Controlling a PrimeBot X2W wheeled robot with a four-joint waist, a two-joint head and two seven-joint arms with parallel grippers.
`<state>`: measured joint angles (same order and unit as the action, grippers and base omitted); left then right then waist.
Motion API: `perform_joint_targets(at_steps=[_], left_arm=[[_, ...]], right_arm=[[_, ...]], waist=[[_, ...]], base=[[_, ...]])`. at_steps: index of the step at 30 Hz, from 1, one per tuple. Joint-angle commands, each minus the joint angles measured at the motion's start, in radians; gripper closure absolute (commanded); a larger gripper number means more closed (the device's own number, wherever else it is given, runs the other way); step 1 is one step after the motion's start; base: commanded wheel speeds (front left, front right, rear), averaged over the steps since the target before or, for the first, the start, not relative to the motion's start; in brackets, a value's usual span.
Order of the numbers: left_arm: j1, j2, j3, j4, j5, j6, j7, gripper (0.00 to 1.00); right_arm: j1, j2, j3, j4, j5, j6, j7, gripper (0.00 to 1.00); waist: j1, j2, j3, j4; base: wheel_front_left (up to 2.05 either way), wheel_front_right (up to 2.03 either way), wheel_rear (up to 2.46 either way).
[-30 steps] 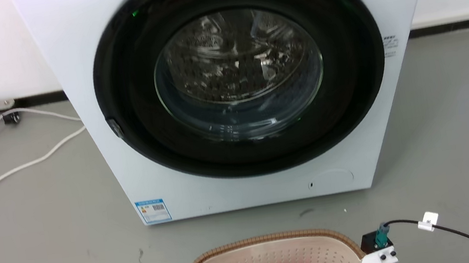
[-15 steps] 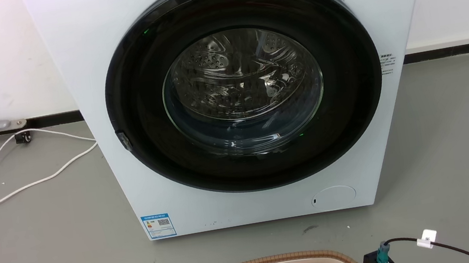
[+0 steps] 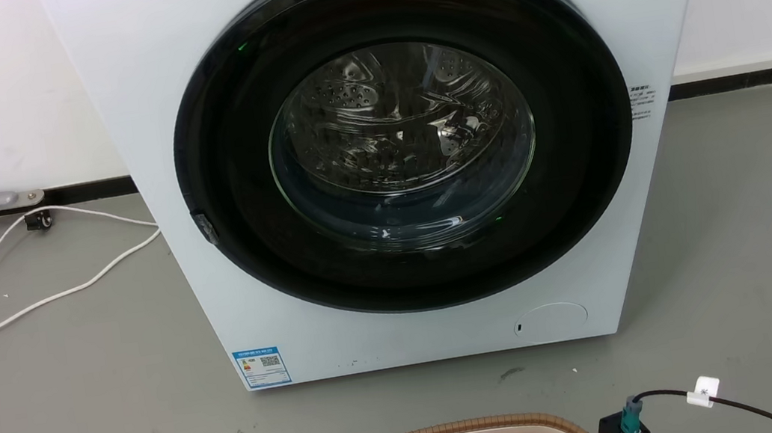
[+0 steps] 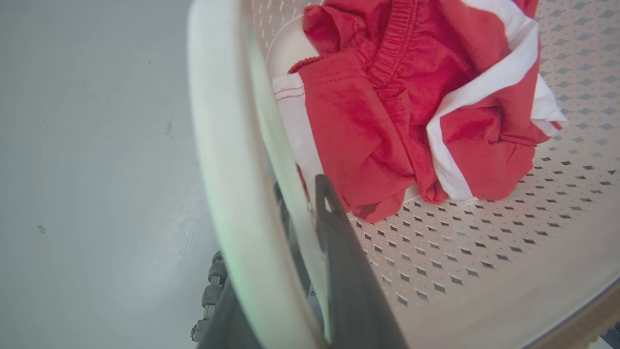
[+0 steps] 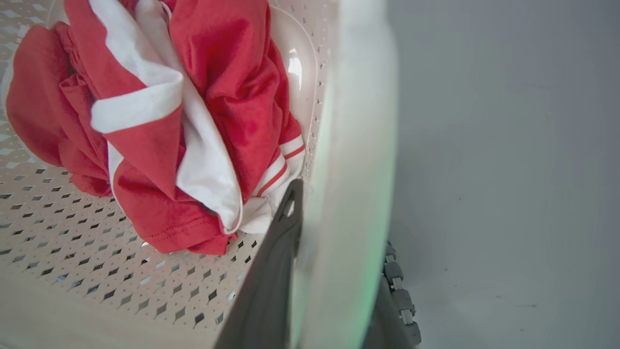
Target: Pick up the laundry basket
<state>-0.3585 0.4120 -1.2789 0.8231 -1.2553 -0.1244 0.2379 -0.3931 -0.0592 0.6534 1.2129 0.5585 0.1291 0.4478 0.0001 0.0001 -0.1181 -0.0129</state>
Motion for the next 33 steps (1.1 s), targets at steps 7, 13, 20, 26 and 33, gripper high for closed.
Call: perform_joint_targets(at_steps=[7, 13, 20, 26, 33], left_arm=[[-0.042, 0.006, -0.003, -0.007, -0.015, -0.011, 0.014, 1.00], [-0.076, 0.023, -0.003, -0.019, -0.026, -0.011, 0.075, 1.00], [-0.057, 0.031, -0.004, -0.047, -0.037, -0.011, 0.128, 1.00], [-0.051, 0.032, -0.004, -0.042, -0.035, -0.011, 0.127, 1.00], [-0.059, 0.038, -0.004, -0.043, -0.035, -0.011, 0.130, 1.00]], right_arm=[[-0.049, -0.013, 0.016, -0.014, 0.021, 0.003, 0.011, 1.00], [-0.078, -0.031, 0.024, -0.017, 0.042, 0.003, 0.031, 1.00], [-0.073, -0.024, 0.040, -0.015, 0.064, 0.003, 0.060, 1.00], [-0.067, -0.023, 0.052, -0.012, 0.075, 0.003, 0.058, 1.00], [-0.073, -0.026, 0.061, -0.007, 0.089, 0.003, 0.069, 1.00]], waist=[[-0.0001, -0.0001, 0.002, -0.003], [-0.0001, -0.0001, 0.000, -0.003], [-0.0001, -0.0001, -0.003, -0.006], [-0.0001, -0.0001, -0.003, -0.006], [-0.0001, -0.0001, -0.004, -0.006]], base=[[0.00, 0.00, 0.00], [0.00, 0.00, 0.00], [0.00, 0.00, 0.00], [0.00, 0.00, 0.00], [0.00, 0.00, 0.00]])
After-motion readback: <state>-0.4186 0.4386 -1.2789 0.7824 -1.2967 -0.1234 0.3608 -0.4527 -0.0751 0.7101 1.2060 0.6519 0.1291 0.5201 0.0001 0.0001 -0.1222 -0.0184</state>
